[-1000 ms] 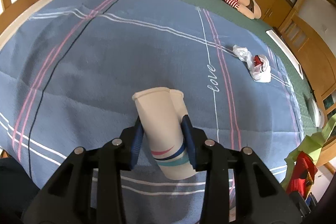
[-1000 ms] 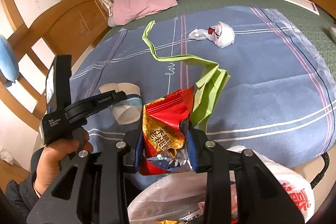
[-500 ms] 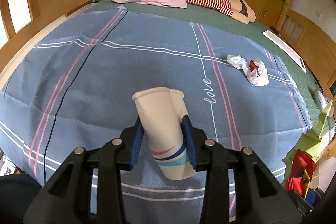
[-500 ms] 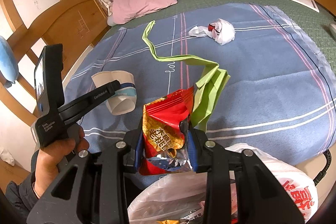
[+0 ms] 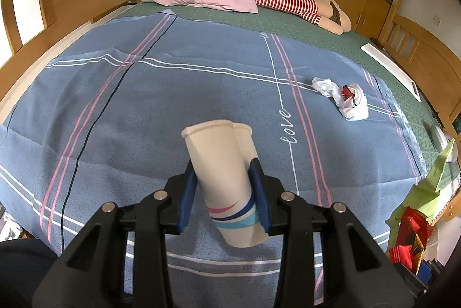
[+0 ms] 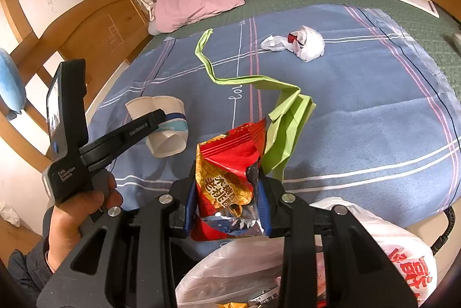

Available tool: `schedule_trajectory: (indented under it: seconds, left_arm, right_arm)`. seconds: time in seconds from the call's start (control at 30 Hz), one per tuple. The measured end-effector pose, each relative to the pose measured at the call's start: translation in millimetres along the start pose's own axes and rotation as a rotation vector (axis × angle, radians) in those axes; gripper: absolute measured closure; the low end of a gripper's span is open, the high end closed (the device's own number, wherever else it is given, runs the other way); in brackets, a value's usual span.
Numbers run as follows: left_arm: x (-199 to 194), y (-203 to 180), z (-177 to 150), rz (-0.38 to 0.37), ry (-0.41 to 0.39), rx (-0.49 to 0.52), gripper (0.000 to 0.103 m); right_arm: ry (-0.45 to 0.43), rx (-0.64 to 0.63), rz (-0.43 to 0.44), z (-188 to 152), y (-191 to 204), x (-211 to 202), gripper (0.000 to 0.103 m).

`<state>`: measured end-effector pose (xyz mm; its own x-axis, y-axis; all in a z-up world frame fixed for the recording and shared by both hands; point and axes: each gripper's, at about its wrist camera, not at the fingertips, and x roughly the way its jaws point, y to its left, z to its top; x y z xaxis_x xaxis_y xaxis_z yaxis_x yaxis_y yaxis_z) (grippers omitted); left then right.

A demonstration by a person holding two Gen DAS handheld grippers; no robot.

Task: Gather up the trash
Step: 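Hold the paper cup with the left gripper while the right holds the snack bag and cloth, then drop the snack bag, cloth and paper cup into the trash bag with both grippers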

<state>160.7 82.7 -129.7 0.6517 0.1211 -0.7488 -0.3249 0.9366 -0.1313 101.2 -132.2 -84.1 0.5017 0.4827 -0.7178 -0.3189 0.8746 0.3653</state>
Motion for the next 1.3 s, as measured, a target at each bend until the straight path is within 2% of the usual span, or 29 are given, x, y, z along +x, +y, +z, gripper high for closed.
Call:
schedule_trajectory:
  seconds: [0.1,0.17,0.33,0.43,0.6,0.7,0.83,0.93,1.03,1.1,1.17,1.23,1.3]
  left_arm:
    - [-3.9,2.9,-0.3,-0.026,-0.012,-0.012,0.066]
    - [-9.5,7.1,-0.9,-0.073,-0.02,-0.034,0.066]
    - [-34.7,21.1,-5.6,-0.288,-0.029,-0.094,0.066]
    - [-63.1,13.6,-13.3,-0.364,-0.048,-0.019,0.066]
    - [-91.6,12.0,-27.2,-0.488,-0.024,0.019,0.066]
    - [-99.6,10.6,-34.4,-0.499,-0.017,0.041,0.066]
    - [-100.5,5.8,-42.4,-0.5,-0.002,0.053,0.066]
    - [-98.2,11.1,-40.6,-0.485,-0.001,0.025,0.066]
    - [-89.9,24.3,-32.6,-0.46,-0.006,-0.002,0.066]
    - [-86.3,30.9,-30.4,-0.447,-0.007,-0.021,0.066]
    - [-82.2,38.6,-29.5,-0.449,0.003,-0.054,0.066]
    - [-81.9,39.7,-30.2,-0.446,0.001,-0.049,0.066]
    - [-81.6,38.9,-30.3,-0.45,0.0,-0.044,0.066]
  right_arm:
    - [-0.004,-0.009,0.014,2.2,2.1,-6.6,0.068]
    - [-0.009,-0.022,0.038,4.4,4.7,-16.3,0.068]
    - [-0.029,-0.04,0.084,4.3,5.9,-46.2,0.068]
    - [-0.01,-0.07,0.069,-2.3,5.6,-58.0,0.068]
    - [0.051,-0.112,0.025,-24.6,-0.3,-72.5,0.068]
    - [0.074,-0.128,-0.014,-38.4,-8.1,-79.4,0.068]
    - [0.064,-0.104,-0.017,-41.9,-16.5,-81.8,0.068]
    - [0.033,-0.113,-0.012,-25.1,-17.0,-69.2,0.067]
    - [0.026,-0.121,-0.039,3.7,-19.3,-34.9,0.067]
    - [0.038,-0.121,-0.013,25.8,-20.3,-2.2,0.059]
    - [0.057,-0.099,0.016,43.4,-20.2,29.2,0.037]
    - [0.091,-0.059,0.001,51.3,-23.0,46.7,0.031]
    - [0.118,-0.005,0.022,57.1,-30.2,58.4,0.031]
